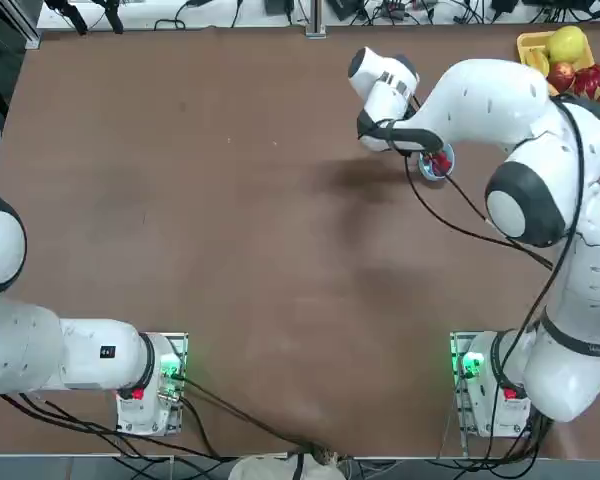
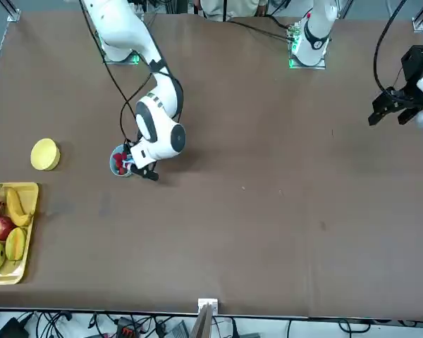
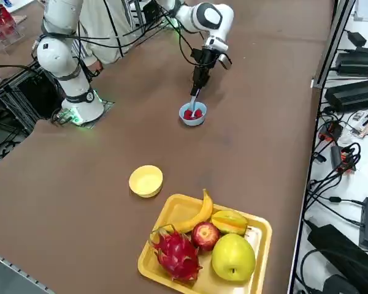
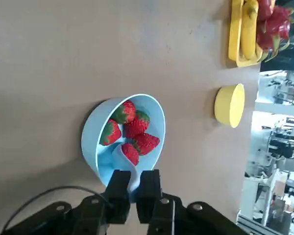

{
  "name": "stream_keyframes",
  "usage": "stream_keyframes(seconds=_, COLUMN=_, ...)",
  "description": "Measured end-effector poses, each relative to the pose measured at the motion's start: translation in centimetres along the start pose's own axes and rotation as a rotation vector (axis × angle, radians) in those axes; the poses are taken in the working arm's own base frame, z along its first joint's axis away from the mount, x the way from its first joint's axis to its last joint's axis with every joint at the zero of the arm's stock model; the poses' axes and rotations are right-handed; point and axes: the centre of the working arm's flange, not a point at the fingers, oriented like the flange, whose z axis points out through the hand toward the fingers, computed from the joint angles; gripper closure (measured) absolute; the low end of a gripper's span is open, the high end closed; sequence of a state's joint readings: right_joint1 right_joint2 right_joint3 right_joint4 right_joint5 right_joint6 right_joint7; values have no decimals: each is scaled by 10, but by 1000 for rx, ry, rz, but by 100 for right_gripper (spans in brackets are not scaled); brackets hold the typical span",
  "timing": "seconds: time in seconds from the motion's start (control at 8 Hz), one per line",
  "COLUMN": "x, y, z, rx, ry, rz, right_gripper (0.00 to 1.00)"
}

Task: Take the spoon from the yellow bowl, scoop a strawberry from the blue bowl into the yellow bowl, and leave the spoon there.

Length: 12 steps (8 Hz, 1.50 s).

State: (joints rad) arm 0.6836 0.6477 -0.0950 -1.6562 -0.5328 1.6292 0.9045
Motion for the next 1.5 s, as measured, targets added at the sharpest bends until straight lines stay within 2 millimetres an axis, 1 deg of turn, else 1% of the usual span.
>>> stream_keyframes(seconds=1.12, x=-36, y=-63, z=4, rx=-234, ry=114, rz=-127, right_gripper=89)
stream_keyframes(seconds=1.5, x=-45, y=-76, z=-6, rx=-257, ry=129, rz=-165, right_gripper=89)
